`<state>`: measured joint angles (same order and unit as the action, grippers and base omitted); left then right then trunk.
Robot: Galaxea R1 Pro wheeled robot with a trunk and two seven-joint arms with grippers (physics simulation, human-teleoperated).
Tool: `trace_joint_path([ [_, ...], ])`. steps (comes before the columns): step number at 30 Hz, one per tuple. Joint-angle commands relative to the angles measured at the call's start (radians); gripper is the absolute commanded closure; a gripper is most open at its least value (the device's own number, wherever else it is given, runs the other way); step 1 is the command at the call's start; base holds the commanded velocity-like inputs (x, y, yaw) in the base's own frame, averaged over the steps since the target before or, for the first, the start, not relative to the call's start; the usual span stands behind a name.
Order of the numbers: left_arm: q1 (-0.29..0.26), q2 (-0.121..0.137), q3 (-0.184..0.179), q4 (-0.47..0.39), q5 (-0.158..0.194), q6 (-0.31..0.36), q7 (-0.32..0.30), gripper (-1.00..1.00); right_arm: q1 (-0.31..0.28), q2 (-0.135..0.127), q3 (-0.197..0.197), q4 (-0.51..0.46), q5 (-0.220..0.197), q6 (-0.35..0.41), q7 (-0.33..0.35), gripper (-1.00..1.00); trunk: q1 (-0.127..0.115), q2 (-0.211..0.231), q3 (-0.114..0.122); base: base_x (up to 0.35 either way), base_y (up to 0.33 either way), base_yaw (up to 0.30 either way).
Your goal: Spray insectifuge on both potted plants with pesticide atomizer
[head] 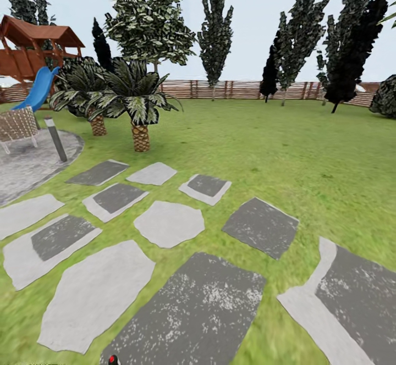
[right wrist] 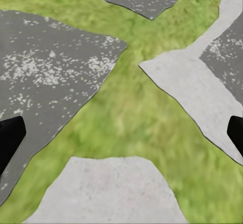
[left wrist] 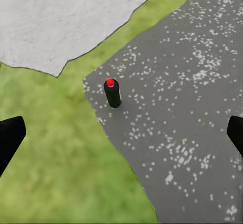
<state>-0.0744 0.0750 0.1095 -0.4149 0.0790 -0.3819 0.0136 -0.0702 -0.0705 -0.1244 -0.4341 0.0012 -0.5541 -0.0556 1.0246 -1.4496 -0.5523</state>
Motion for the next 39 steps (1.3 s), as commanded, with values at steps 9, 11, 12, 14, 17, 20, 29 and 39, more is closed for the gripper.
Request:
trace_joint_path([
  [9,-0.001,0.000,-0.002,0.001,0.008,-0.003,0.000,-1.00,0.000,0.000,0.000,0.001,0.000,-0.003,-0.003,-1.00,0.000,0.000,-0.001,0.208,-0.156,0.278],
  [11,-0.001,0.000,-0.002,0.001,0.008,-0.003,0.000,-1.00,0.000,0.000,0.000,0.001,0.000,-0.003,-0.003,-1.00,0.000,0.000,-0.001,0.057,-0.037,0.277],
  [12,-0.001,0.000,-0.003,0.001,0.008,-0.003,0.000,-1.00,0.000,0.000,0.000,0.001,0.000,-0.003,-0.003,-1.00,0.000,0.000,-0.001,0.032,-0.021,0.277],
  [14,-0.001,-0.001,-0.003,0.001,0.008,-0.003,0.000,-1.00,0.000,0.000,0.000,0.002,0.000,-0.003,-0.003,-1.00,0.000,0.000,-0.001,0.019,-0.012,0.277],
  [17,-0.001,-0.001,-0.003,0.001,0.009,-0.003,0.000,-1.00,0.000,0.000,0.000,0.002,0.000,-0.003,-0.003,-1.00,0.000,0.000,-0.001,0.008,-0.005,0.277],
  [20,-0.001,-0.001,-0.002,0.000,0.010,-0.003,0.000,-1.00,0.000,0.000,0.000,0.002,0.000,-0.003,-0.003,-1.00,0.000,0.000,-0.001,0.003,-0.002,0.277],
  [29,-0.001,-0.001,-0.003,-0.001,0.010,-0.002,-0.001,-1.00,0.000,0.000,0.002,0.002,0.001,-0.003,-0.002,-1.00,0.000,0.000,-0.001,0.000,0.000,0.277],
  [39,-0.002,-0.002,-0.005,-0.005,0.010,-0.002,-0.001,-1.00,0.000,0.000,-0.001,0.001,0.000,-0.003,-0.003,-1.00,0.000,0.000,-0.001,0.000,0.000,0.277],
])
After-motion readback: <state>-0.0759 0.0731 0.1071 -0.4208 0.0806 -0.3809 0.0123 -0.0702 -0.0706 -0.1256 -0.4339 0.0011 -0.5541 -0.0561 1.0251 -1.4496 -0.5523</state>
